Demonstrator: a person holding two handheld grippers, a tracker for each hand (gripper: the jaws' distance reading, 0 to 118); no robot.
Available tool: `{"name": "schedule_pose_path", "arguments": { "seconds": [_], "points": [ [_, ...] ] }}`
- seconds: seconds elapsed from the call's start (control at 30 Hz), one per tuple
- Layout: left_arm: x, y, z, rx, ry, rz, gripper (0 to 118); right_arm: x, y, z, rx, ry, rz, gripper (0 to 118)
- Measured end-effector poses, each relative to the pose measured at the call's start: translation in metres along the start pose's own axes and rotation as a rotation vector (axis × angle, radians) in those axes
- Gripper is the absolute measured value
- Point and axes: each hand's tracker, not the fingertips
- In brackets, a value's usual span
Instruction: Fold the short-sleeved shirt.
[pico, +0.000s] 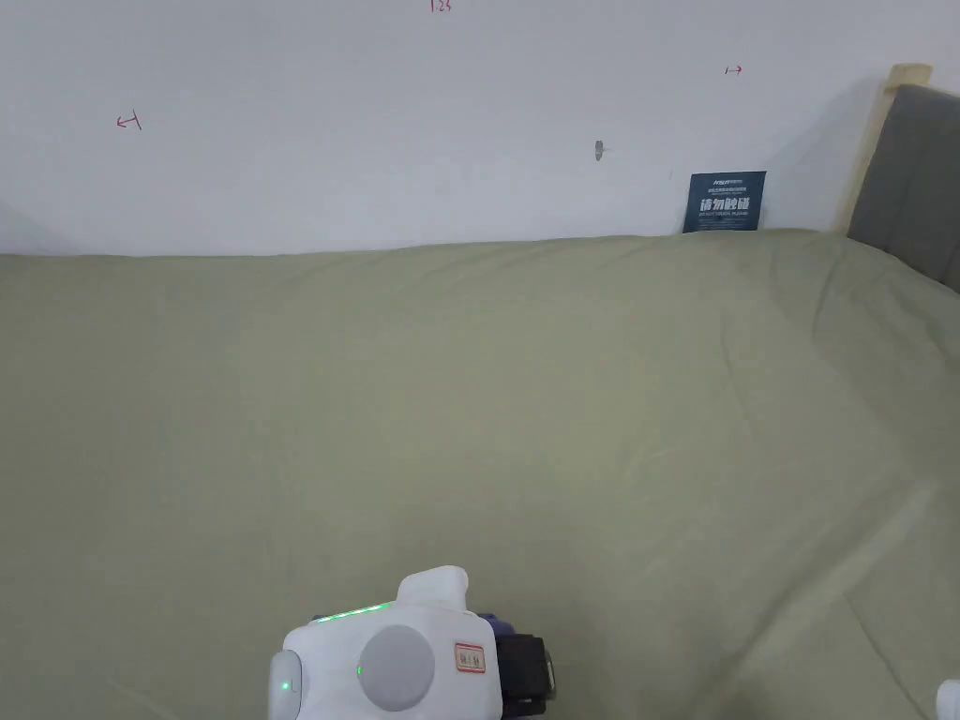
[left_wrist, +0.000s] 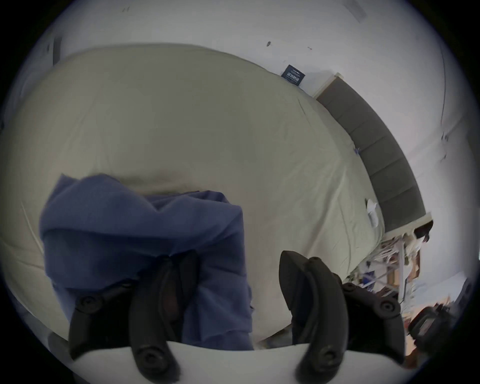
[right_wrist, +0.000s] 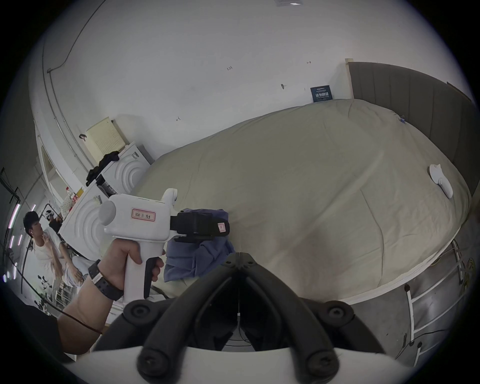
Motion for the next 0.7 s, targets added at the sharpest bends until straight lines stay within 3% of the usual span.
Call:
{"name": "schedule_pose_path", "arguments": {
  "seconds": [0.13, 0.2, 0.27, 0.33, 0.43, 0.53, 0.7],
  "points": [
    [-0.008, 0.002, 0.031, 0.098, -0.096, 0.001, 65, -0.002, 0.0, 0.0, 0.002, 0.008, 0.005, 2],
    [-0.018, 0.002, 0.056, 0.136, -0.173, 0.003, 50, -0.004, -0.001, -0.001, 0.002, 0.01, 0.006, 2],
    [-0.032, -0.003, 0.075, 0.171, -0.208, -0.009, 45, -0.006, -0.002, -0.004, -0.004, 0.013, 0.008, 2],
    [-0.05, -0.006, 0.079, 0.215, -0.219, -0.027, 19, -0.007, -0.004, -0.006, -0.008, 0.017, 0.009, 2],
    [-0.081, -0.012, 0.07, 0.28, -0.27, 0.038, 7, -0.012, -0.007, -0.011, -0.019, 0.029, 0.01, 2],
    [-0.096, -0.02, 0.051, 0.304, -0.284, 0.049, 3, -0.017, -0.01, -0.008, -0.022, 0.041, 0.015, 2],
    [-0.094, -0.049, 0.01, 0.206, -0.444, 0.05, 3, -0.018, -0.009, -0.004, -0.009, 0.042, 0.007, 2]
  ]
}}
